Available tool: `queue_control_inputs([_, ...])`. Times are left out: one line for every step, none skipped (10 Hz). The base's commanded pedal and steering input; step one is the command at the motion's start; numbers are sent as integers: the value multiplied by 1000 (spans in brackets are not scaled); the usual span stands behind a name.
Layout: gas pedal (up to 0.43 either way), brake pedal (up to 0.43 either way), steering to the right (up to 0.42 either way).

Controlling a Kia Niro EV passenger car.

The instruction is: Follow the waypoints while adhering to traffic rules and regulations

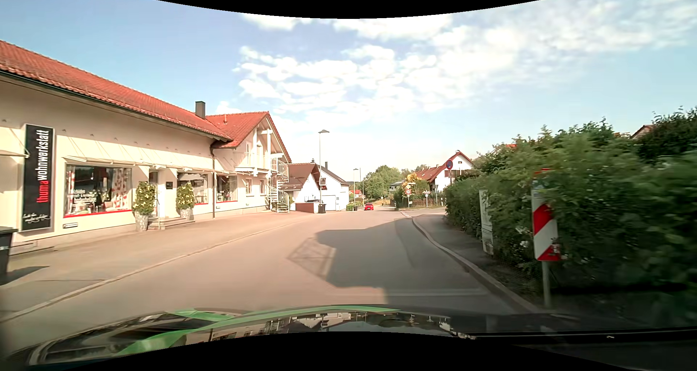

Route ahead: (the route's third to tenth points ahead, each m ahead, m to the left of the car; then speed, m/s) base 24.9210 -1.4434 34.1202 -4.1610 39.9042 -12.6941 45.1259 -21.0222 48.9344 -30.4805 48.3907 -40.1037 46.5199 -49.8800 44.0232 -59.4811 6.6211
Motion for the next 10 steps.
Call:
queue_control_inputs([87, 0, 1])
queue_control_inputs([87, 0, 1])
queue_control_inputs([87, 0, 1])
queue_control_inputs([87, 0, 1])
queue_control_inputs([87, 0, 2])
queue_control_inputs([87, 0, 3])
queue_control_inputs([87, 0, 7])
queue_control_inputs([79, 0, 14])
queue_control_inputs([79, 0, 19])
queue_control_inputs([79, 0, 23])
